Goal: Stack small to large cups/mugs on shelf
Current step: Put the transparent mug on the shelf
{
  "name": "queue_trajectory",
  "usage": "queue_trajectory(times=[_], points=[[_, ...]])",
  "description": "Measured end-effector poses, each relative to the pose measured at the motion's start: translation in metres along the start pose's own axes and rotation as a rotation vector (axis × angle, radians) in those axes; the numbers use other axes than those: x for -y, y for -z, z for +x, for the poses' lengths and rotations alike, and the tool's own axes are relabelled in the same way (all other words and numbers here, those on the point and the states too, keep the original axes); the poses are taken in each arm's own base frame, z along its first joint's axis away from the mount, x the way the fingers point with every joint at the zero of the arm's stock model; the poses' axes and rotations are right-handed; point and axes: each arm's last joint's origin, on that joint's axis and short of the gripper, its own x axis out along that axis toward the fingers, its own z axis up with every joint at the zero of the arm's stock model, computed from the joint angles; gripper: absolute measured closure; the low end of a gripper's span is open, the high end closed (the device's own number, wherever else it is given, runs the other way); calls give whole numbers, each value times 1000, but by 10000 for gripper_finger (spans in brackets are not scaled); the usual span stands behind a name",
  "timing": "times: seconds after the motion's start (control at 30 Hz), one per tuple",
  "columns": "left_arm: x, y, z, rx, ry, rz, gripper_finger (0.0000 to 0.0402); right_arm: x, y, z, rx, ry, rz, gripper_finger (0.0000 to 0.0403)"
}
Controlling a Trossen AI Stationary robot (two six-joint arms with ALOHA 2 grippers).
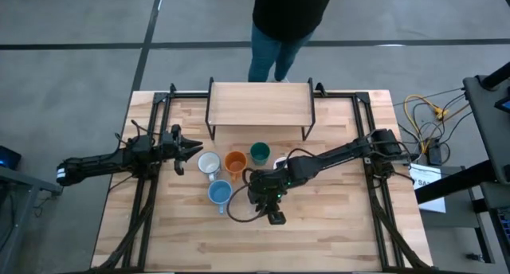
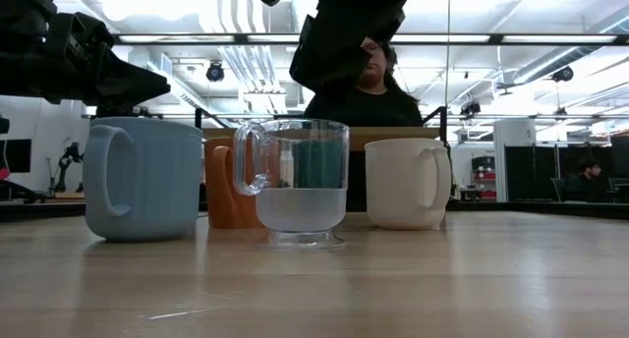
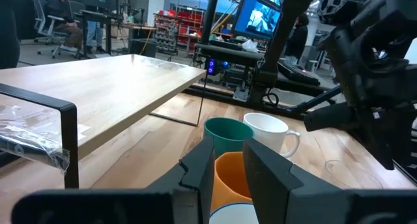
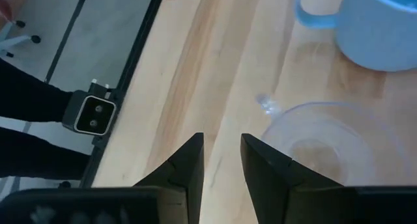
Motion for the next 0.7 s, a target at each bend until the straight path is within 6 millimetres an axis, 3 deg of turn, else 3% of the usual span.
queue_trajectory(times=[0.27,0.7], points=[[0,0,0,0,0,0,333,13,-1,-6,9,17,18,307],[0,0,0,0,0,0,333,15,9,-6,-96,31,-34,307]])
